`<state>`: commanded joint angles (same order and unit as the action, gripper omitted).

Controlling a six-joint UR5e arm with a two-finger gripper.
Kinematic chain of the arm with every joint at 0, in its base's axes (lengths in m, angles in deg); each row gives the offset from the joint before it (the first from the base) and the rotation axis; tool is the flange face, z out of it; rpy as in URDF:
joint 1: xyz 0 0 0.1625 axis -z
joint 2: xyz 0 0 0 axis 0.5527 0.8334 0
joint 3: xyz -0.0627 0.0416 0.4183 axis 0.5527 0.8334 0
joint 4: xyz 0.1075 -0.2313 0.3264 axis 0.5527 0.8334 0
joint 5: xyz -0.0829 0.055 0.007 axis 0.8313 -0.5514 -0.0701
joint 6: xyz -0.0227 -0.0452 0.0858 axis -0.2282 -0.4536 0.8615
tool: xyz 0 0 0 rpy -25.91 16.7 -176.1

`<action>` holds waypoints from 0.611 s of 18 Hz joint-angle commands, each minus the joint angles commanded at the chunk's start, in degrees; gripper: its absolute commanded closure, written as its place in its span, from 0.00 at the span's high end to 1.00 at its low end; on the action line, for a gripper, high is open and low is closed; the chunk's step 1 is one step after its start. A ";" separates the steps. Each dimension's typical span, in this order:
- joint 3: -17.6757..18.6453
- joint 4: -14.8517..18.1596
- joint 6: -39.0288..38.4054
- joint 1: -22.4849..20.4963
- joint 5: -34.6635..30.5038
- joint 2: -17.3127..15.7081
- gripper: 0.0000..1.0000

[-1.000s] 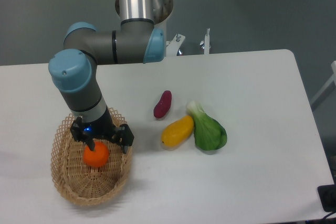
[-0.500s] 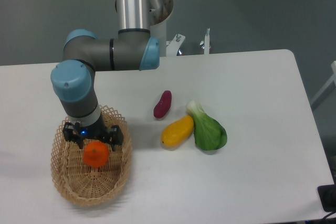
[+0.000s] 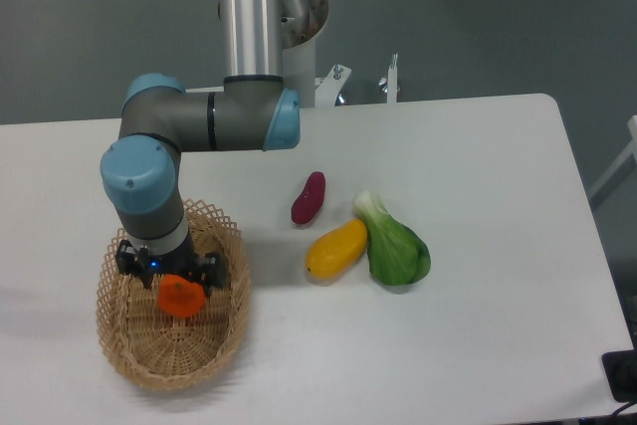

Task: Pick up the orange from the basket
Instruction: 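Close the gripper on the orange inside the basket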

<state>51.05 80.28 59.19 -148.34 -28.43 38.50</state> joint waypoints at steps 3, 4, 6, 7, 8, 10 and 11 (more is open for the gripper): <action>-0.09 -0.17 0.09 0.00 0.09 0.88 1.00; 0.00 -0.26 0.09 0.00 0.09 0.97 1.00; 0.00 -0.26 0.09 0.00 0.09 1.41 1.00; 0.00 -0.35 0.00 0.00 0.09 1.41 1.00; 0.00 -0.26 0.00 0.00 0.09 1.41 1.00; 0.09 -0.26 0.00 0.00 0.35 1.50 1.00; 0.17 -0.26 0.00 0.00 0.35 1.50 1.00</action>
<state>51.23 80.01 59.19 -148.34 -28.08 39.99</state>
